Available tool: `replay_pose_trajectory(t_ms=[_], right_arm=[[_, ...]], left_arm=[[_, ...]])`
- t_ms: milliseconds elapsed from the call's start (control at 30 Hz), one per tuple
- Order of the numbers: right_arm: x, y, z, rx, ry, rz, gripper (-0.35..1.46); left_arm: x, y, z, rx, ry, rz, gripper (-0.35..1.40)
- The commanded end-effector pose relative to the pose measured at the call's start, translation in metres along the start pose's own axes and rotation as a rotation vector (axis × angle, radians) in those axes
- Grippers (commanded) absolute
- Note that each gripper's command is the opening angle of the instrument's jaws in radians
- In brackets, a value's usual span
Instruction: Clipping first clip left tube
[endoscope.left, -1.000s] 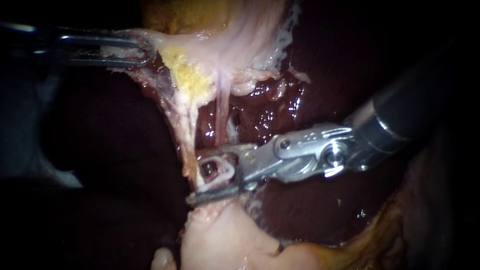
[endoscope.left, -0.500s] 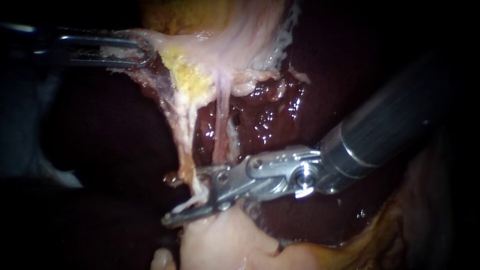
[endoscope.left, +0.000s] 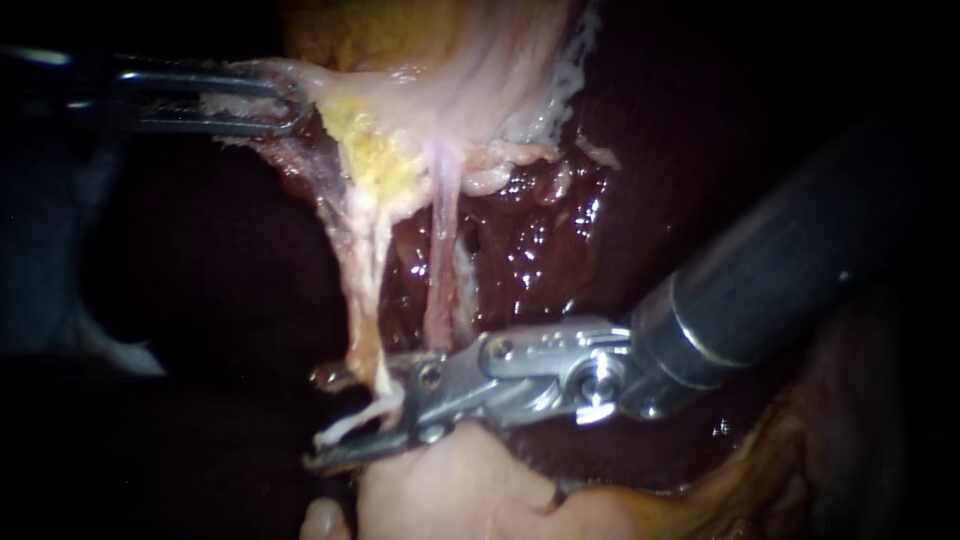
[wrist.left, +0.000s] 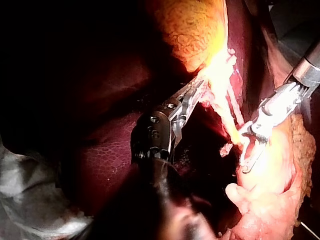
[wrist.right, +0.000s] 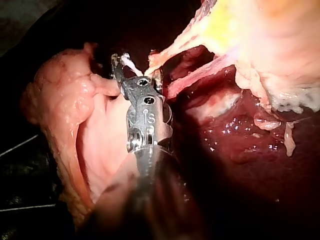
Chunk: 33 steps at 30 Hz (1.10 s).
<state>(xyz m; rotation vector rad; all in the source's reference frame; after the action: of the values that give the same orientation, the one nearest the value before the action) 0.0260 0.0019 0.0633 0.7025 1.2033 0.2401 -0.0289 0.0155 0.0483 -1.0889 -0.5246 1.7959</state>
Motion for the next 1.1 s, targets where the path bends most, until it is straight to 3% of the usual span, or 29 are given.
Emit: replay_pose_trajectory(t_ms=[33,300,467,700,1100], right_arm=[[0.0002,-0.0003,0.0002,0.004,0.001,0.003,0.46],[0.0025,-0.0035,0.0017,0.025,0.024,0.001,0.46],[0.0034,-0.0046,0.0022,0.049,0.027,0.004,0.44],[0.0037,-0.0042,0.0017,0.067,0.024,0.061,0.35],[0.0036,-0.0032,-0.0002,0.066,0.026,0.189,-0.29]], left_arm=[[0.0,0.0,0.0,-0.001,0.0,0.0,-0.35],[0.0,-0.0001,0.0,-0.001,0.0,0.0,-0.35],[0.0,-0.0002,0.0,-0.001,0.0,0.0,-0.35],[0.0,-0.0002,-0.0001,-0.001,0.0,0.0,-0.35],[0.0,-0.0002,-0.0001,-0.001,0.0,0.0,-0.35]])
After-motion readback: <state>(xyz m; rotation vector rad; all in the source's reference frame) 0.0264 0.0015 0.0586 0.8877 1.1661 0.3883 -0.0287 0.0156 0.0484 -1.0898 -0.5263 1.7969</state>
